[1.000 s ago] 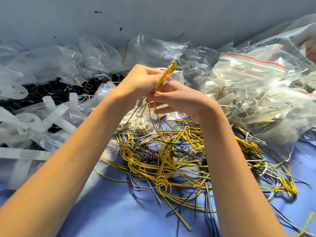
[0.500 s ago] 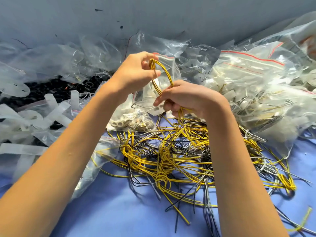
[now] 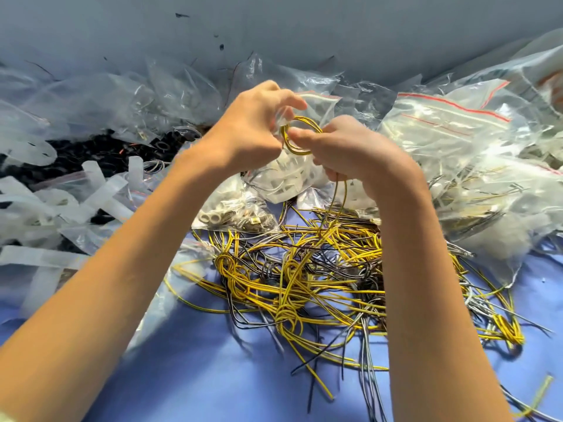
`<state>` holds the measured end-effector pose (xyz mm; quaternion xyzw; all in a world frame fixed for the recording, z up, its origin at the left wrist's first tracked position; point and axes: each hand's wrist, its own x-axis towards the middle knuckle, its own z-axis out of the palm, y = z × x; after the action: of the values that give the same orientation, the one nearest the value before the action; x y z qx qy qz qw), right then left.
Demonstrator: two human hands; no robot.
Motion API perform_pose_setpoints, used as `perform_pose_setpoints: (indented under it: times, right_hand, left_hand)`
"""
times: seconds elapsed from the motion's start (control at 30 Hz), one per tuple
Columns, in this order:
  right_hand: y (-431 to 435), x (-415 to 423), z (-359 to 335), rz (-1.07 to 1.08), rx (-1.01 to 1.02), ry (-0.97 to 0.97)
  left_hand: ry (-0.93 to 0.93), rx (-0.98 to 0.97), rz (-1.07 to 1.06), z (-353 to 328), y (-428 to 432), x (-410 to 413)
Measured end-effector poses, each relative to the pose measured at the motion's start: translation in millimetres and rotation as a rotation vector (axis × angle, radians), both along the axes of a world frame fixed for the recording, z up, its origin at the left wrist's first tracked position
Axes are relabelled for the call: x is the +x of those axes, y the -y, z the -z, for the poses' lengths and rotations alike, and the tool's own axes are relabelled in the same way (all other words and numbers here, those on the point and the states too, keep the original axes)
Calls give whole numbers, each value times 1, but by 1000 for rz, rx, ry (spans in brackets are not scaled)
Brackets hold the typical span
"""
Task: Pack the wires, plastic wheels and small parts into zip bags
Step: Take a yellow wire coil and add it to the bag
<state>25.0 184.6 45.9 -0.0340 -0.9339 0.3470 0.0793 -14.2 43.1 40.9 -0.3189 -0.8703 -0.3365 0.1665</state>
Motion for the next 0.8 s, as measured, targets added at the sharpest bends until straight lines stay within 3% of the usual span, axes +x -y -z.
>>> perform_pose_setpoints:
  times: [0.17, 0.33, 0.63, 0.7, 0.8]
  right_hand:
    - [-2, 7, -9, 57, 16, -35]
    - [-2, 18, -21, 113, 27, -228]
    - [8, 1, -1, 10, -524, 11]
    - [2, -6, 6, 77, -414, 3]
    - [-8, -10, 14, 124, -55, -10]
  left_hand:
    - [21, -1, -2, 3, 1, -3]
    - [38, 70, -31, 3, 3, -4]
    - [-44, 165, 62, -5, 0, 9]
    - [-47, 143, 99, -5, -2, 10]
    - [-8, 112, 151, -2, -3, 10]
